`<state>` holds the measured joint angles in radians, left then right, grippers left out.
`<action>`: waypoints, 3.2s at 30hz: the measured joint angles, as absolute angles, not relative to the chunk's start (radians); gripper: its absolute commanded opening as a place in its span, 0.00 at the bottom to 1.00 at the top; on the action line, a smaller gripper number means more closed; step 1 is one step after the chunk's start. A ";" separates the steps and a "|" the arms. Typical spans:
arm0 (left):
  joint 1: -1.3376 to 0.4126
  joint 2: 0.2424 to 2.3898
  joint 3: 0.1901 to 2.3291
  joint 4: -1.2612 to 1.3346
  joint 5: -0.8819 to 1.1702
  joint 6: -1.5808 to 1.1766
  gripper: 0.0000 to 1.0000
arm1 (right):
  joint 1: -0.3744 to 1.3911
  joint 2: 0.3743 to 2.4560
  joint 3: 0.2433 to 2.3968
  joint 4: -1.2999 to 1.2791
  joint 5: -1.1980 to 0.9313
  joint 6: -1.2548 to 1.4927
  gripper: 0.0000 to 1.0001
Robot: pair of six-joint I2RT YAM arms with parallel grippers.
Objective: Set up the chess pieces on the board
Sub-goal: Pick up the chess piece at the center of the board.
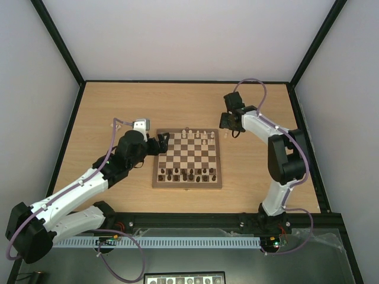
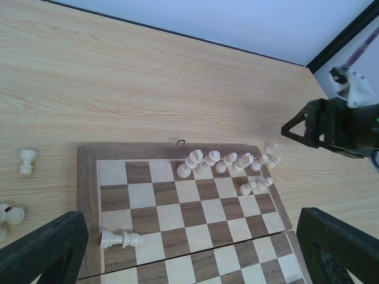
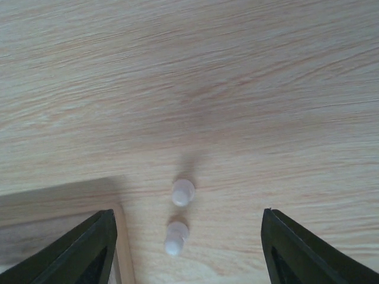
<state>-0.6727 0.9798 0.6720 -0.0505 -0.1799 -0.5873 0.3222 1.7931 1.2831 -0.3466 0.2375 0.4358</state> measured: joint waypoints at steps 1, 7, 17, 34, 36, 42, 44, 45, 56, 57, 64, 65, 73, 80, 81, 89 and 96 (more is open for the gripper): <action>-0.673 0.980 0.672 -0.051 -0.180 -0.587 0.99 | 0.322 1.814 1.293 -0.342 0.234 0.437 0.62; -0.673 0.975 0.672 -0.051 -0.181 -0.587 0.99 | 0.322 1.885 1.314 -0.319 0.214 0.437 0.57; -0.668 0.923 0.642 -0.051 -0.192 -0.591 0.99 | 0.321 1.877 1.311 -0.295 0.184 0.432 0.58; -0.667 0.883 0.707 -0.157 -0.215 -0.591 1.00 | 0.321 1.821 1.300 -0.267 0.091 0.432 0.59; -0.667 0.880 0.707 -0.167 -0.215 -0.590 1.00 | 0.321 1.821 1.300 -0.267 0.088 0.432 0.58; -0.667 0.880 0.707 -0.179 -0.218 -0.583 0.99 | 0.321 1.821 1.300 -0.267 0.088 0.426 0.38; -0.667 0.880 0.707 -0.179 -0.218 -0.583 0.99 | 0.320 1.822 1.300 -0.266 0.085 0.422 0.36; -0.667 0.881 0.707 -0.179 -0.218 -0.583 0.99 | 0.320 1.822 1.300 -0.266 0.084 0.424 0.36; -0.664 0.881 0.706 -0.178 -0.218 -0.583 1.00 | 0.320 1.892 1.301 -0.270 0.120 0.426 0.36; -0.662 0.880 0.706 -0.178 -0.218 -0.583 1.00 | 0.320 1.899 1.301 -0.272 0.130 0.426 0.36; -0.661 0.877 0.694 -0.171 -0.217 -0.583 1.00 | 0.319 1.912 1.304 -0.284 0.181 0.426 0.36; -0.660 0.877 0.693 -0.170 -0.217 -0.583 1.00 | 0.319 1.914 1.307 -0.284 0.185 0.425 0.36; -0.661 0.877 0.689 -0.169 -0.217 -0.584 1.00 | 0.311 1.972 1.329 -0.286 0.192 0.422 0.30; -0.660 0.877 0.689 -0.169 -0.217 -0.584 0.99 | 0.305 1.977 1.334 -0.286 0.192 0.419 0.23; -0.660 0.877 0.689 -0.169 -0.217 -0.584 0.99 | 0.303 1.977 1.334 -0.286 0.192 0.418 0.22; -0.660 0.877 0.689 -0.169 -0.217 -0.584 1.00 | 0.300 1.978 1.339 -0.286 0.191 0.414 0.11; -0.660 0.876 0.689 -0.169 -0.217 -0.584 1.00 | 0.300 1.977 1.340 -0.286 0.192 0.414 0.04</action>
<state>-0.6598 0.8764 0.6888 -0.1692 -0.2169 -0.5838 0.3004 1.9774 1.3399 -0.2859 0.1925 0.4141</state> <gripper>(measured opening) 0.994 0.101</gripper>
